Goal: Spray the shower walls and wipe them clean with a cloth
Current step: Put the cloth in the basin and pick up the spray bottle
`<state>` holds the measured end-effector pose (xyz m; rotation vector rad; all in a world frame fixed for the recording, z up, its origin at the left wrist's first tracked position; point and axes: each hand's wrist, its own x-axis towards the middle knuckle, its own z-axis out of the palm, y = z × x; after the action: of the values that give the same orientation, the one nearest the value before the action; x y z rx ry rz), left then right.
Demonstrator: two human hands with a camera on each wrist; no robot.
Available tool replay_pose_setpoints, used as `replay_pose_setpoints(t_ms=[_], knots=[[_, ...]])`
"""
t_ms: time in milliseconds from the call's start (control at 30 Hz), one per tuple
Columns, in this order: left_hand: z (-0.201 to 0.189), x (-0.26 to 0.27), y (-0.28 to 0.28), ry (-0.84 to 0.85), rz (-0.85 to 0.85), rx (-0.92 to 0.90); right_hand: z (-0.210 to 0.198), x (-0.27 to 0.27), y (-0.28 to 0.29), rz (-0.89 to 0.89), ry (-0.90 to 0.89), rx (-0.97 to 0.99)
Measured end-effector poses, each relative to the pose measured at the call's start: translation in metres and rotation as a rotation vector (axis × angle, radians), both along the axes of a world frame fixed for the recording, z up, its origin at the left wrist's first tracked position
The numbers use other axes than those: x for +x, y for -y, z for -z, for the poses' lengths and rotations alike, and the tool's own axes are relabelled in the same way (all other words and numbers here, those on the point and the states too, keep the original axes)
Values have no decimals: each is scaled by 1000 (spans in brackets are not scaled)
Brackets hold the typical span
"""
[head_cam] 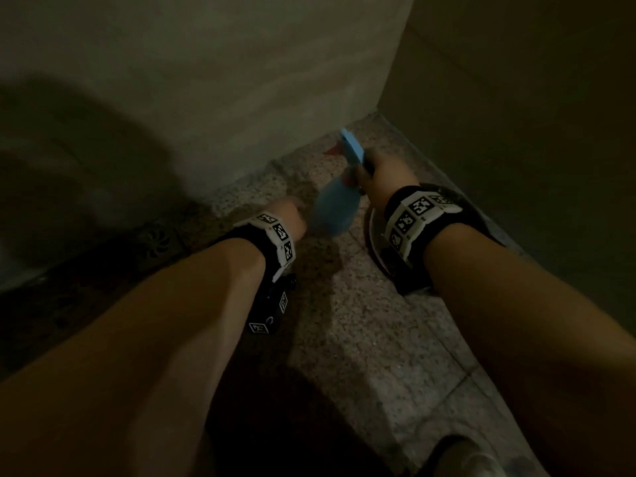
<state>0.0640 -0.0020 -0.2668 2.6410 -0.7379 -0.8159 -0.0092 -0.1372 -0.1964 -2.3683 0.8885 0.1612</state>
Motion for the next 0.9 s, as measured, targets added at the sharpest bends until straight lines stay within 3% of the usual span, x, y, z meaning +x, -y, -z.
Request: replay_pose_setpoints(t_ms=[367,667,900], knots=[[12,-52,104,-153,164,-156,-3,-68,85,236,139,-29],[28,-66,134,-150,103,-236,22,-88,139,415,156,9],[42,-61,136,-278,63,-187,39,-81,157,471,140,49]])
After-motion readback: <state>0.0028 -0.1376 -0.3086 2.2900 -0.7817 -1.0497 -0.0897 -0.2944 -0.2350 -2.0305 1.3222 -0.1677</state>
